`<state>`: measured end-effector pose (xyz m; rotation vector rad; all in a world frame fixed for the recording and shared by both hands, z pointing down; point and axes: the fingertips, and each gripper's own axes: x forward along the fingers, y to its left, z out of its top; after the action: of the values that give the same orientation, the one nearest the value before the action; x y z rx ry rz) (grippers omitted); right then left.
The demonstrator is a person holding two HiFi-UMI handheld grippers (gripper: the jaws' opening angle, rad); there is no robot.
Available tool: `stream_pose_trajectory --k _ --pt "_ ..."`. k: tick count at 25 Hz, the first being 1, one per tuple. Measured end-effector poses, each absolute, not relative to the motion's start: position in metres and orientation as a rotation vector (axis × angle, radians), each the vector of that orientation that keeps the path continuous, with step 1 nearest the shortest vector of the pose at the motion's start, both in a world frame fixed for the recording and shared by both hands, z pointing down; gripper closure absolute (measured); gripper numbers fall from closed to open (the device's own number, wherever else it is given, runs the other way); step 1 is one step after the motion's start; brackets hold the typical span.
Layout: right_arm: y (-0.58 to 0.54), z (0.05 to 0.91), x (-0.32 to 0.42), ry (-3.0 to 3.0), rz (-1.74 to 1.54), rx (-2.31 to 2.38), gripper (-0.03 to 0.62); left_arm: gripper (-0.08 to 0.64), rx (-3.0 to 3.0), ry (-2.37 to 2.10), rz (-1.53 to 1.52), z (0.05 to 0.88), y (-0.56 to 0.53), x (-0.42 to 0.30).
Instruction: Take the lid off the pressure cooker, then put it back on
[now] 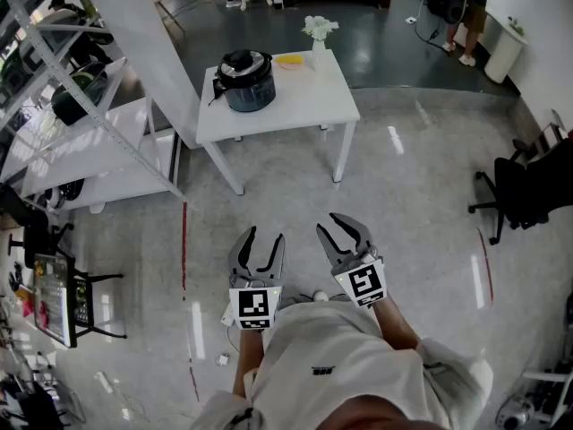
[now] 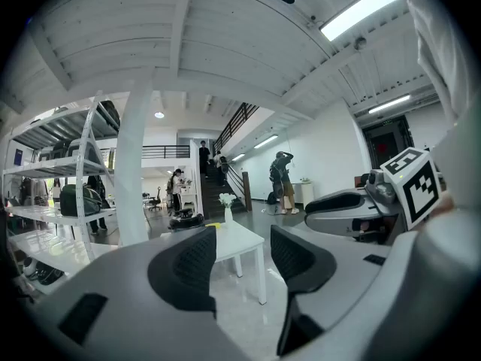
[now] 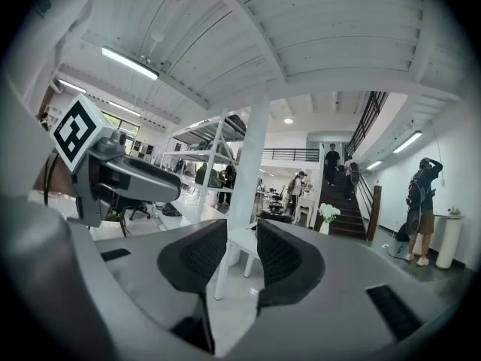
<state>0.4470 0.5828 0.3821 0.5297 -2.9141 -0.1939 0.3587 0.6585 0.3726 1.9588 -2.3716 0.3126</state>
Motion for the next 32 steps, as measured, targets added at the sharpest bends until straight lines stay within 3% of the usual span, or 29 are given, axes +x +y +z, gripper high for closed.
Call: stream_pose_trajectory --k 11,32 --pt "0.531 0.396 0.415 -2.957 -0.224 0.484 0.465 0.322 1.968 -2.349 0.346 0.384 0.604 0.334" --pt "0.423 0.392 0.267 -2.865 -0.143 0.642 0.465 0.331 2.133 -2.190 0.333 0.390 0.476 0.185"
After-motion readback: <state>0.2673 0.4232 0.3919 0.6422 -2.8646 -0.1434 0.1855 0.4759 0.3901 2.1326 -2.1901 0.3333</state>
